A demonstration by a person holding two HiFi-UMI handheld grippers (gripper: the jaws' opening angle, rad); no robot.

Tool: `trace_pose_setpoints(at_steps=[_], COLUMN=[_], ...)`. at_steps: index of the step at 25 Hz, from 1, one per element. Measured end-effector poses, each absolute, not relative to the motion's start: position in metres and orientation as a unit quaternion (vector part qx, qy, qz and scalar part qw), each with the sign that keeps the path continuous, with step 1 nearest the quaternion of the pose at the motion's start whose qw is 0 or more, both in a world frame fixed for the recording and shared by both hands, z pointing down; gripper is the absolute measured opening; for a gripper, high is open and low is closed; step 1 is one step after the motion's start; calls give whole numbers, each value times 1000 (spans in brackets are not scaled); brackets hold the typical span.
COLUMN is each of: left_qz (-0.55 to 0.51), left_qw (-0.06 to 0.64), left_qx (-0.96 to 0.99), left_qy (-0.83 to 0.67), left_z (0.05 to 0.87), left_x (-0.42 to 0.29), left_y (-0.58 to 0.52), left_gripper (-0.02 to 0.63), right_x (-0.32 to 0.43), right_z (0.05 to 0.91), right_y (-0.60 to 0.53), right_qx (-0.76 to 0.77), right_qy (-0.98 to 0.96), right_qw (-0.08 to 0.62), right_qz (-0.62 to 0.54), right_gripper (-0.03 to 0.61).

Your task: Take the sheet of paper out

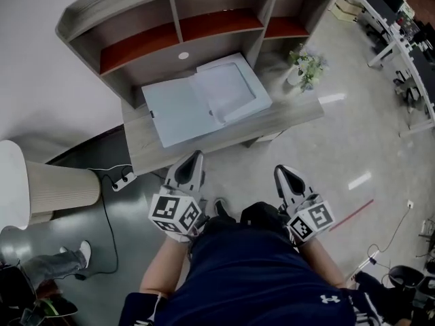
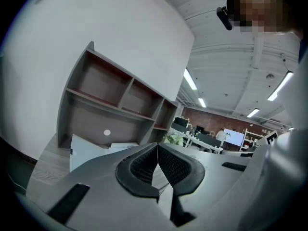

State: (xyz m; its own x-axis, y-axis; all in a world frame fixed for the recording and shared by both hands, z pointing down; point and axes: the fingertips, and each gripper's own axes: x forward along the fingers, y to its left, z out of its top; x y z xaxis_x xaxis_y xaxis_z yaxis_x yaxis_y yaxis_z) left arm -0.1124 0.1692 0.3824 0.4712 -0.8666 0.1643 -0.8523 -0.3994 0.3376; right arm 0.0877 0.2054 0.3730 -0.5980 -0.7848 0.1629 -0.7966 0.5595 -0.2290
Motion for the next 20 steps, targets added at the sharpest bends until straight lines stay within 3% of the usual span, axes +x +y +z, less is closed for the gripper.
trace_pose_setpoints(at_steps=[20], left_qz=[52], left_qw=[271], left_qx=[771], left_qy=[-574], left_z=[476], left_x=[-109], left_y=[16], left_gripper=[17], right_x=[104], right_z=[428], right_y=[47], right_qx=[376], right_qy=[-907], right_qw=[44], right_qz=[184], right_gripper=[5])
